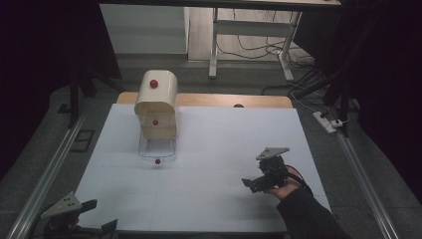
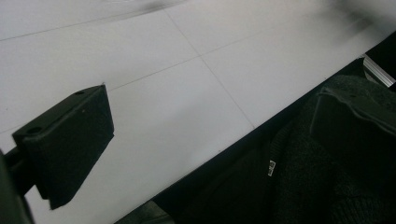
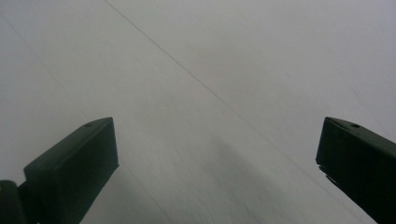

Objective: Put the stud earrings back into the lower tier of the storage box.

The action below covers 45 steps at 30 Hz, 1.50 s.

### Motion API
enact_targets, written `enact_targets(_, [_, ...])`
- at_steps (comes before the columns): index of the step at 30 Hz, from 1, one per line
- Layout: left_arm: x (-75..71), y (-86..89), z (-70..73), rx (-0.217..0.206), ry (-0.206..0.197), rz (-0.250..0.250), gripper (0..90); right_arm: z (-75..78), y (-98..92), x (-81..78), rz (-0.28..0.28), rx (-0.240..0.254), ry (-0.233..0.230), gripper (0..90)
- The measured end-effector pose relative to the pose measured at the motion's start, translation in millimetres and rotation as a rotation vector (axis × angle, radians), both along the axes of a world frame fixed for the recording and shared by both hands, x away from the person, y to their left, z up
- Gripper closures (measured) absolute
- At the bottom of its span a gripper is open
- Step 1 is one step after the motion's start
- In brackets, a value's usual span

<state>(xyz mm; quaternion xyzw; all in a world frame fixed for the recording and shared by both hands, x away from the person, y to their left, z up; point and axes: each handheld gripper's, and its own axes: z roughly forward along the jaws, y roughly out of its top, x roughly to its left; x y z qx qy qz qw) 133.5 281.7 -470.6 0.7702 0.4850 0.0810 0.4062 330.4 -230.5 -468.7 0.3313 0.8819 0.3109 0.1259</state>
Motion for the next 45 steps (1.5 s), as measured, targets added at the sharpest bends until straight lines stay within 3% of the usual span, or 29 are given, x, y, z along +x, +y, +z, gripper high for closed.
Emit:
enact_targets(10, [0.3,-0.2,0.0,0.003,0.002,0.001,0.2,-22.1,-38.4,-2.4,-0.041,-0.102,0.060,3.0])
enact_targets(13, [0.4,-0.3,0.0,0.003,0.003,0.001,0.2,-25.6,-44.5,-3.0,-0.036,-0.116,0.084,17.1])
enact_targets(16, [0.6,-0.4,-0.1,0.003,0.005,0.002,0.2,-24.4,-46.6,-2.4,-0.029,-0.100,0.116,34.5])
enact_targets(20, [0.5,-0.3,-0.1,0.004,0.004,0.003,0.2,-23.8,-45.3,-2.8,-0.015,-0.129,0.152,62.0])
enact_targets(23, [0.5,-0.3,-0.1,0.004,0.004,0.002,0.2,-23.7,-43.8,-3.5,-0.004,-0.142,0.159,71.3])
enact_targets(39, [0.7,-1.0,-0.2,0.010,0.007,-0.001,0.2,-27.5,-33.9,-4.4,0.041,-0.234,0.138,86.3])
enact_targets(42, [0.7,-1.1,-0.1,0.011,0.007,-0.001,0.3,-26.5,-34.4,-4.2,0.036,-0.220,0.142,86.9])
enact_targets(45, [0.8,-1.1,-0.2,0.011,0.008,-0.001,0.3,-20.5,-37.9,-2.6,0.012,-0.166,0.123,90.0])
